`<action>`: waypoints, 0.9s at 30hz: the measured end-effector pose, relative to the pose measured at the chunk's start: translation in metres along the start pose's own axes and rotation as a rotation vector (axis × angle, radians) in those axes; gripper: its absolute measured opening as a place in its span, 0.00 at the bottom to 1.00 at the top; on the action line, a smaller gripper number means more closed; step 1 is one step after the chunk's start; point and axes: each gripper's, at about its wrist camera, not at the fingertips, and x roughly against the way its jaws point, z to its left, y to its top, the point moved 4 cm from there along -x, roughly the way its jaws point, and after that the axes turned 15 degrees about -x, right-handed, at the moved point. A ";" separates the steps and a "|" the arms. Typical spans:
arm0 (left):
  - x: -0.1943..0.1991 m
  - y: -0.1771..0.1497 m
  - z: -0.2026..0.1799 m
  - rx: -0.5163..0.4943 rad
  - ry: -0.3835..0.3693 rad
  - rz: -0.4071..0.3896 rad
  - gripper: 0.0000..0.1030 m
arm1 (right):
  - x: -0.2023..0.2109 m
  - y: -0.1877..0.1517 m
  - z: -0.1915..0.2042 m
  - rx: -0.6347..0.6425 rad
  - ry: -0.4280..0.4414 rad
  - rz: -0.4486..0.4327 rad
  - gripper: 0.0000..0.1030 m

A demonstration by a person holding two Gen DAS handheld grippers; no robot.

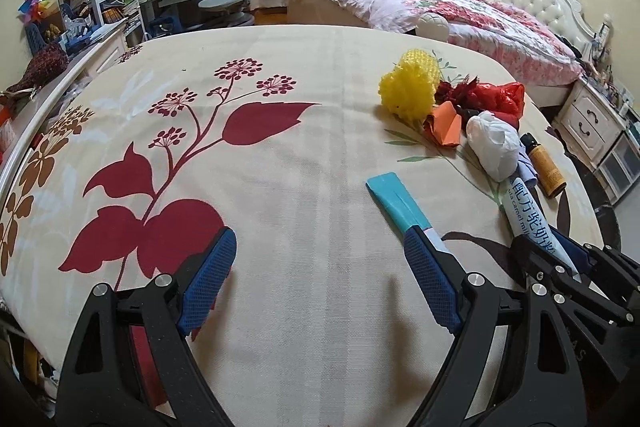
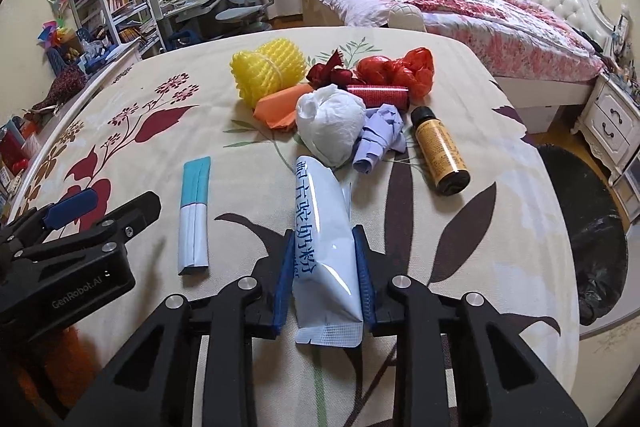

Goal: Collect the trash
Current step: 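Grasp the white tube with the right gripper while the left gripper grasps the teal-capped tube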

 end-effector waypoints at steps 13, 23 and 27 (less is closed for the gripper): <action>-0.015 0.005 -0.033 -0.029 -0.052 0.048 0.75 | 0.012 0.001 -0.030 -0.045 -0.003 -0.024 0.27; -0.010 -0.001 -0.027 -0.058 -0.067 0.030 0.17 | 0.014 0.002 -0.035 -0.060 0.015 -0.032 0.27; -0.008 -0.001 -0.026 -0.058 -0.096 0.014 0.11 | 0.016 0.003 -0.035 -0.057 0.018 -0.036 0.27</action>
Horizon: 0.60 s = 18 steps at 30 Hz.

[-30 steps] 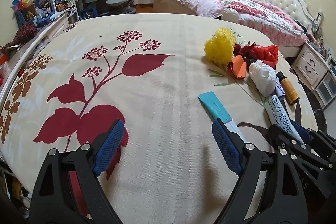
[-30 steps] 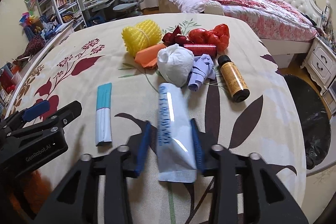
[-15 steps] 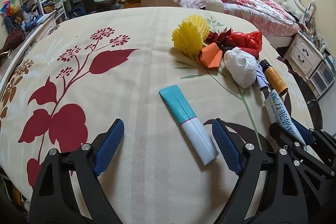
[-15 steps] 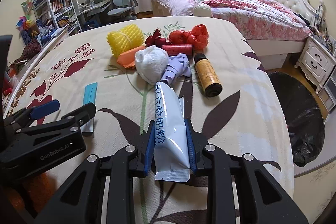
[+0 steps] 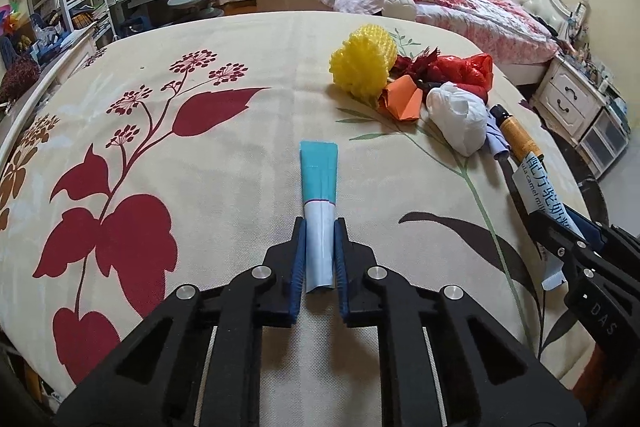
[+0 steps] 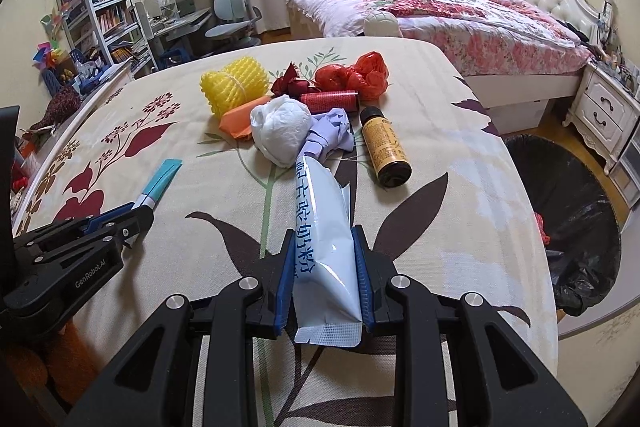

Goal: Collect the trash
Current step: 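Grasp the white tube with the right gripper while the left gripper grasps the teal-capped tube, then carry both tubes over the black bin and open both grippers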

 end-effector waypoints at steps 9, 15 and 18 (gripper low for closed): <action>0.024 0.013 -0.011 -0.011 -0.029 -0.077 0.10 | 0.019 0.012 -0.007 -0.012 0.001 -0.055 0.27; 0.038 0.036 -0.028 -0.039 -0.064 -0.142 0.10 | 0.036 0.032 -0.026 -0.044 -0.029 -0.129 0.27; 0.039 0.049 -0.042 -0.062 -0.085 -0.166 0.10 | 0.041 0.043 -0.044 -0.068 -0.063 -0.160 0.27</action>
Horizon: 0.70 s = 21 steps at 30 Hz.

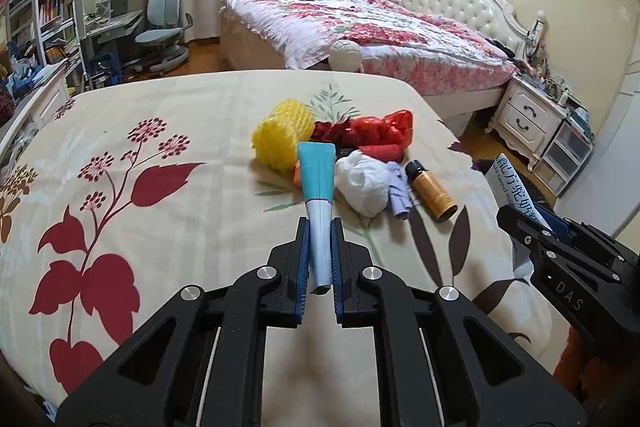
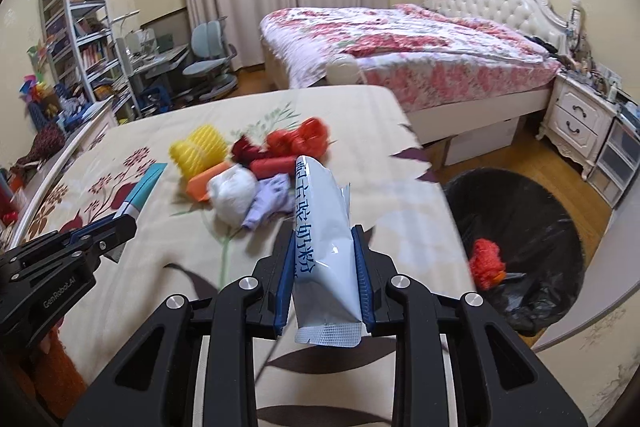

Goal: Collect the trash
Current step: 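Carry both tubes over the black bin and open both grippers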

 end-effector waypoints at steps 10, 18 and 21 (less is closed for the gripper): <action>-0.034 0.047 -0.068 -0.096 -0.105 -0.045 0.10 | -0.005 0.035 -0.079 -0.098 -0.141 -0.077 0.27; -0.066 0.073 -0.131 -0.175 -0.166 -0.048 0.10 | -0.016 0.049 -0.135 -0.189 -0.211 -0.087 0.27; -0.079 0.080 -0.153 -0.209 -0.175 -0.046 0.10 | -0.021 0.051 -0.150 -0.211 -0.232 -0.088 0.27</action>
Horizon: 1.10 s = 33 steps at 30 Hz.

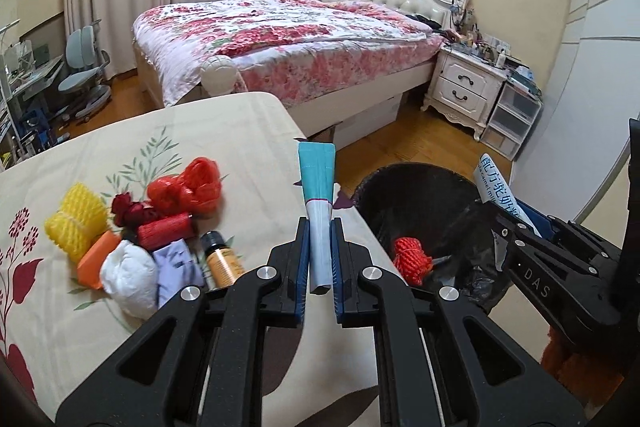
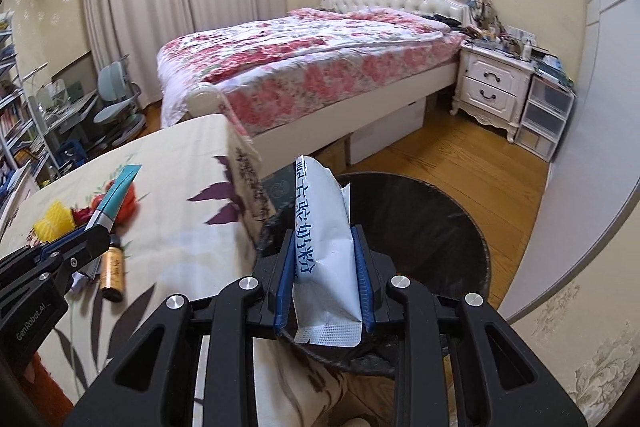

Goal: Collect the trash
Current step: 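Carry both tubes over the black bin and open both grippers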

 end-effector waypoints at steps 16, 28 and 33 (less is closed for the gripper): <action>-0.074 0.034 -0.061 -0.114 -0.033 0.052 0.10 | -0.040 0.014 -0.053 -0.087 -0.077 0.016 0.27; -0.100 0.039 -0.074 -0.144 -0.035 0.091 0.11 | -0.057 0.019 -0.070 -0.112 -0.100 0.039 0.27; -0.104 0.038 -0.075 -0.152 -0.035 0.100 0.23 | -0.057 0.018 -0.072 -0.108 -0.112 0.033 0.31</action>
